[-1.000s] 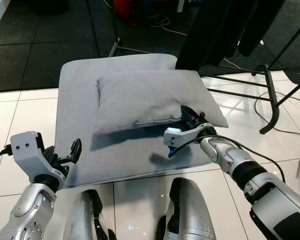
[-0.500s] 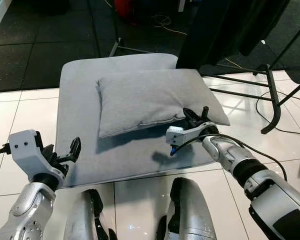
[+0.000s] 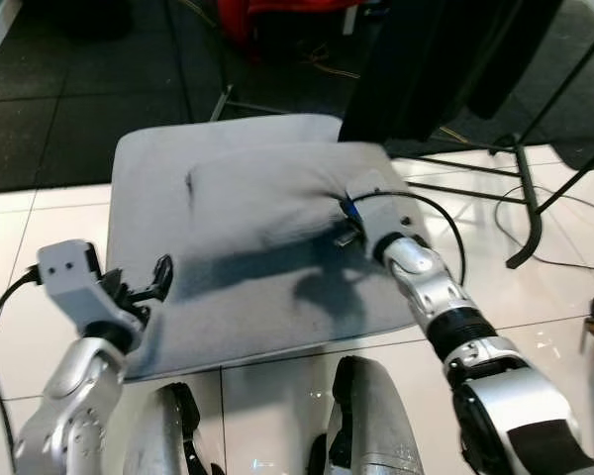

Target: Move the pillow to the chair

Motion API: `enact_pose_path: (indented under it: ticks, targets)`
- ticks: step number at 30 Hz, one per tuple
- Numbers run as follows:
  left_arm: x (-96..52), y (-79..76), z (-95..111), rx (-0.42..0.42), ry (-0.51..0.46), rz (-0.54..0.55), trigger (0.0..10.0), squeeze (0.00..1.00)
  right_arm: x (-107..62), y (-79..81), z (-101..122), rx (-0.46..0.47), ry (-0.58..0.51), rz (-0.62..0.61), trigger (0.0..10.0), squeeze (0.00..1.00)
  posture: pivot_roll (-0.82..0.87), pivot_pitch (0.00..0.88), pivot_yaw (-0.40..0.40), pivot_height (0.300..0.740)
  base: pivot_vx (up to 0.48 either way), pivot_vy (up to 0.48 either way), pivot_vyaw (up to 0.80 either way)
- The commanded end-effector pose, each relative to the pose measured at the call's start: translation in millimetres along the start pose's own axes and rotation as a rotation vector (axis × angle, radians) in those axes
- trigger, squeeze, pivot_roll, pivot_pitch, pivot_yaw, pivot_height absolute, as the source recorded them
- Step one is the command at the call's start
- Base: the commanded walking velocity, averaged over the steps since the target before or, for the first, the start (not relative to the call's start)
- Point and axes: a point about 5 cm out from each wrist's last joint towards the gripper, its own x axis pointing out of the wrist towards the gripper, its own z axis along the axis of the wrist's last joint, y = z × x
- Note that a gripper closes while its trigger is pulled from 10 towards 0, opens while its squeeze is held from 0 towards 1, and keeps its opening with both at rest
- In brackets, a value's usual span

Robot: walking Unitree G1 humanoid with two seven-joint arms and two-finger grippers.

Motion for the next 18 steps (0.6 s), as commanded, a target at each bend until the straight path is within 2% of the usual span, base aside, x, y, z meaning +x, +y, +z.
enact_pose_path:
  ticks: [1,2,3,7,9,15,18]
  targets:
    - [-2.0,6.2,-7.1,0.011,0.019,0.030,10.0,0.00,-2.5,5.2,3.1,0.108,-0.039,0.029,0.0,0.00,-0.05,0.158,-0.057,0.500,0.000,0.000,0.00]
    - [-2.0,6.2,-7.1,0.011,0.019,0.030,10.0,0.00,-2.5,5.2,3.1,0.108,-0.039,0.029,0.0,0.00,-0.05,0.158,-0.057,0.500,0.000,0.000,0.00]
    - [2.3,2.8,-8.0,0.005,0.014,0.019,10.0,0.00,-3.9,13.0,7.4,0.192,-0.067,0.048,0.0,0.00,-0.05,0.118,-0.055,0.505,0.000,0.000,0.00]
    - [2.3,2.8,-8.0,0.005,0.014,0.019,10.0,0.00,-3.9,13.0,7.4,0.192,-0.067,0.048,0.0,0.00,-0.05,0.118,-0.055,0.505,0.000,0.000,0.00]
    - [12.5,-4.9,-10.4,-0.003,0.006,-0.007,10.0,0.00,-8.4,23.0,14.3,0.316,-0.114,0.080,0.0,0.00,-0.06,0.063,-0.048,0.515,0.000,0.000,0.00]
    - [29.2,-9.0,-14.2,0.001,-0.002,-0.024,10.0,0.00,-11.5,21.9,28.0,0.424,-0.170,0.155,0.0,0.00,-0.08,0.012,-0.045,0.540,0.000,0.000,0.00]
    - [31.3,-10.8,-15.2,0.003,0.000,-0.025,10.0,0.00,-13.0,22.5,28.8,0.440,-0.170,0.164,0.0,0.00,-0.08,0.011,-0.045,0.550,0.000,0.000,0.00]
